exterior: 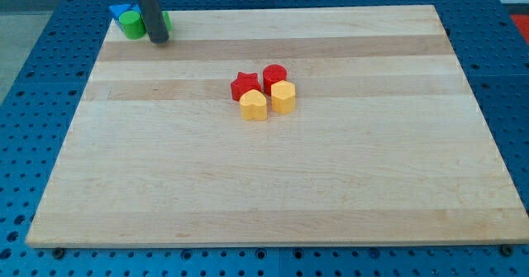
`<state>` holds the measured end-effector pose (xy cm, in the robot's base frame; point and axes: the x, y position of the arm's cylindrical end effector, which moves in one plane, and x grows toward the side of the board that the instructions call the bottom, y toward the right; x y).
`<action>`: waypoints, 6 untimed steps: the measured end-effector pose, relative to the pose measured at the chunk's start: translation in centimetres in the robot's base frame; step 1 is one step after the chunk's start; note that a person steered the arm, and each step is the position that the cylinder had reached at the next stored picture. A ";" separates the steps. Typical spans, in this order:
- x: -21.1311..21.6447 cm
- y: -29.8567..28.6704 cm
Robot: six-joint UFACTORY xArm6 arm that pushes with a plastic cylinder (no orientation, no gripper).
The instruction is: Move your arm closer to the red circle
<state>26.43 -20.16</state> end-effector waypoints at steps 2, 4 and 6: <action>0.0 6.1; 0.0 10.1; 5.7 11.3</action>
